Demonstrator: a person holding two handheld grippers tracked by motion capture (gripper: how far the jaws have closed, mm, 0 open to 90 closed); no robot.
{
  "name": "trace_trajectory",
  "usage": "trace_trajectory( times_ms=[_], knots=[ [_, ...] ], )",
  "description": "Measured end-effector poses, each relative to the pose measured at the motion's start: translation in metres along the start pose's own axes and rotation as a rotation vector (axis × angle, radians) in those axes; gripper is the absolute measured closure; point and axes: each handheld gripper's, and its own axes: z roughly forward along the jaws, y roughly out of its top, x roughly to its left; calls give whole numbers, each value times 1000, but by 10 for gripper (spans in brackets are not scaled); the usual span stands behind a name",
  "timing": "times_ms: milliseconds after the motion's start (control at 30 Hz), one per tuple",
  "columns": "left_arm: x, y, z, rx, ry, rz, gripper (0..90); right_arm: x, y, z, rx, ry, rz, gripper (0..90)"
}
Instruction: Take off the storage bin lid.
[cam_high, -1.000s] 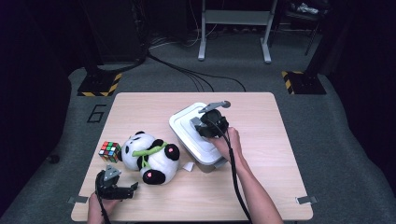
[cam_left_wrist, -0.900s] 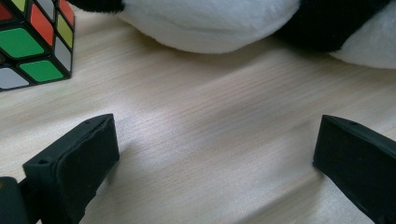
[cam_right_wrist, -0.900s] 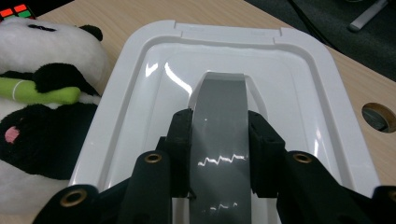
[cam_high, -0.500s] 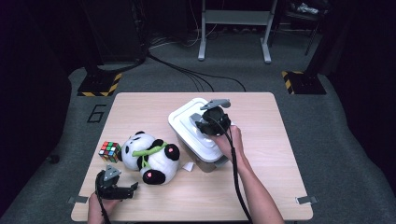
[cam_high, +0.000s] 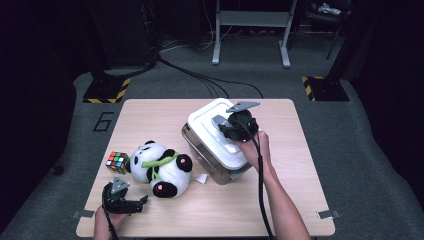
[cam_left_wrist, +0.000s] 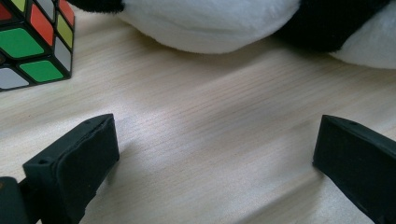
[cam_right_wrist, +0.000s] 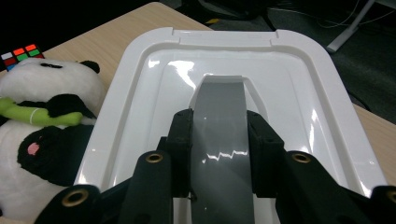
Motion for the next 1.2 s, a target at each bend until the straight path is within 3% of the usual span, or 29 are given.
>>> trace_trajectory(
  times_ms=[500,1200],
  knots=[
    [0,0,0,1,0,-1,0,-29,-10,-24,-37,-60,43,663],
    [0,0,0,1,-1,-1,0,-78,-40,-51,-35,-163,131,663]
  ],
)
